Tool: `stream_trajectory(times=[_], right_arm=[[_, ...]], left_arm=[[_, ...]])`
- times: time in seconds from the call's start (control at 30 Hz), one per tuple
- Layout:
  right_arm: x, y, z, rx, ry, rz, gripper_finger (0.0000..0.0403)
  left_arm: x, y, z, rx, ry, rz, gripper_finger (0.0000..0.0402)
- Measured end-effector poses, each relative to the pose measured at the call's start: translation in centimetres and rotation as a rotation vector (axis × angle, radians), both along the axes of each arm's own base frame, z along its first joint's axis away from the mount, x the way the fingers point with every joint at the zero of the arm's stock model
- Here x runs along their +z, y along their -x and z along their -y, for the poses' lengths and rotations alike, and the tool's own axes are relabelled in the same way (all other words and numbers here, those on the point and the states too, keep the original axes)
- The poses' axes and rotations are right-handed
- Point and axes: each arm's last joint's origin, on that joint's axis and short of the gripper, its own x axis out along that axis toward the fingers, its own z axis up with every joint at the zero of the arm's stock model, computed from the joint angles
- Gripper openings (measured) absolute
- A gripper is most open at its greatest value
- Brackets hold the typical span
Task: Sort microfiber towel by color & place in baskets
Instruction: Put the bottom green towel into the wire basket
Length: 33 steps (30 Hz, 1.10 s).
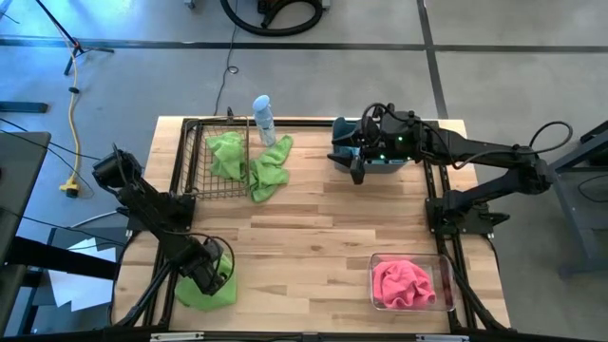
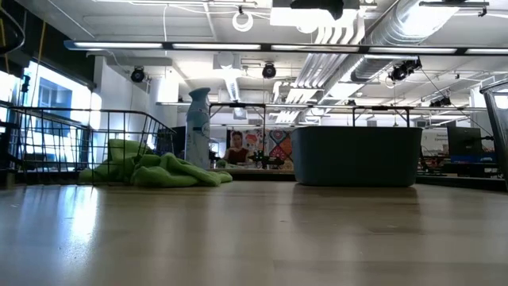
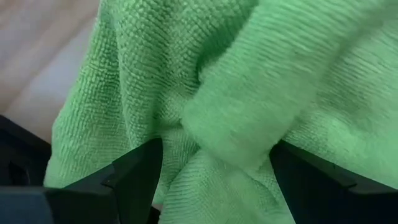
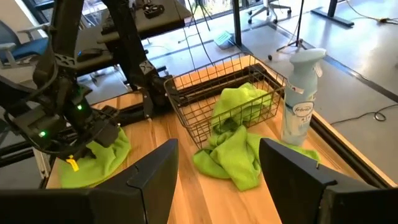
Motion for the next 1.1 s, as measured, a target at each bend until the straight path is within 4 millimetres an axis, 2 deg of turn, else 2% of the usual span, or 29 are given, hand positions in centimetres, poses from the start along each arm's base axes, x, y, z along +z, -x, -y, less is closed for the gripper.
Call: stream_trajectory(times=[0.3, 0.4, 0.5, 0.67, 0.73, 0.97, 1.1], right_arm=[[0.0, 0.0, 0.0, 0.003, 0.007, -0.001, 0.022], [0.0, 0.0, 0.0, 0.003, 0.007, -0.001, 0.022], [0.0, 0.0, 0.0, 0.004, 0.008, -0.002, 0.022], [0.0, 0.0, 0.0, 0.007, 0.015, -0.003, 0.022], [0.0, 0.0, 0.0, 0.008, 0.017, -0.003, 0.022], [0.0, 0.0, 0.0, 0.005, 0.008, -0.002, 0.022], [0.0, 0.0, 0.0, 0.004, 0.006, -0.002, 0.022]], left_arm=[[-1.7, 0.6, -0.7, 0.03, 0.028, 0.009, 0.0284], [-1.7, 0.6, -0.7, 0.019, 0.027, 0.012, 0.0269], [-1.7, 0.5, -0.6, 0.02, 0.04, 0.022, 0.0216], [-1.7, 0.0, -0.1, 0.018, 0.077, 0.085, 0.006], [-1.6, -0.3, 0.1, 0.023, 0.088, 0.139, 0.0018], [-0.5, -2.9, -0.1, 0.01, -0.01, 0.385, 0.0005], [1.2, -5.3, -0.2, -0.065, 0.003, 0.494, 0.0003]])
